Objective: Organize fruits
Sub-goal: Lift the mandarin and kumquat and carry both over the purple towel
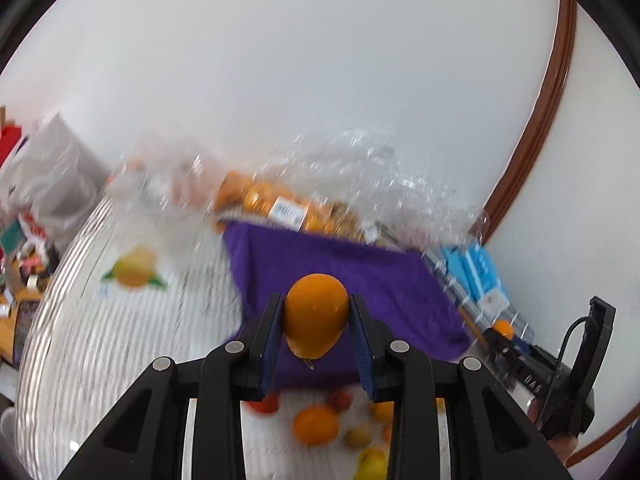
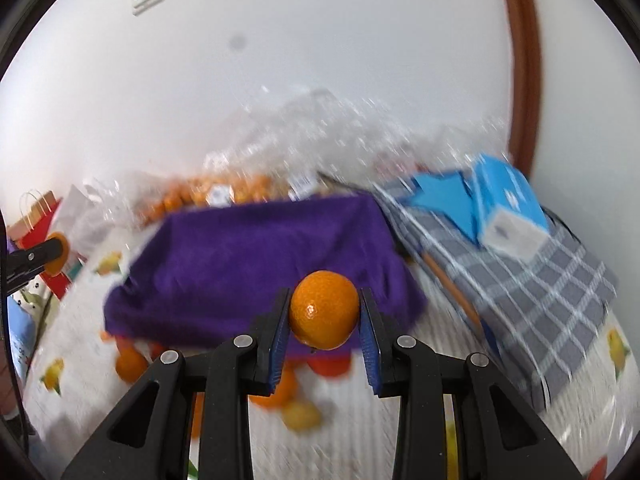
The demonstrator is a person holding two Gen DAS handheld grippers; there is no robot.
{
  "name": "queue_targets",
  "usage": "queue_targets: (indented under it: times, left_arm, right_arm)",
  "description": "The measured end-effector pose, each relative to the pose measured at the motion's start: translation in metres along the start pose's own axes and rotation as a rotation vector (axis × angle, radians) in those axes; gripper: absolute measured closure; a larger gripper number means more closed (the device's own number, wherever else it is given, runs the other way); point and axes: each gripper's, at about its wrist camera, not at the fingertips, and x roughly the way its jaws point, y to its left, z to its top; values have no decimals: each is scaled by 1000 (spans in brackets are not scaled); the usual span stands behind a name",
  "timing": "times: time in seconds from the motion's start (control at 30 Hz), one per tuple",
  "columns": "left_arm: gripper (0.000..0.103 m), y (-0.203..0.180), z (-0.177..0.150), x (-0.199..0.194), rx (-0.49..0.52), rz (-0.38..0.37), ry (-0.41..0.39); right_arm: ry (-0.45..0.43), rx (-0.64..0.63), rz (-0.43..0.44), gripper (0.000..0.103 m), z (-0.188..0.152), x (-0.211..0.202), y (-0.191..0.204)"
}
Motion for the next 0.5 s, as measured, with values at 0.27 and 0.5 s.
queue_targets:
  times: [0.27, 0.5]
  left_arm:
    - [72, -17, 29, 54, 26, 11, -99]
    - [72, 1, 3, 103, -8, 0, -11]
  right_arm:
    - [-77, -42, 56, 71, 58, 39, 30]
    - [-4, -28, 40, 71, 49, 89, 16]
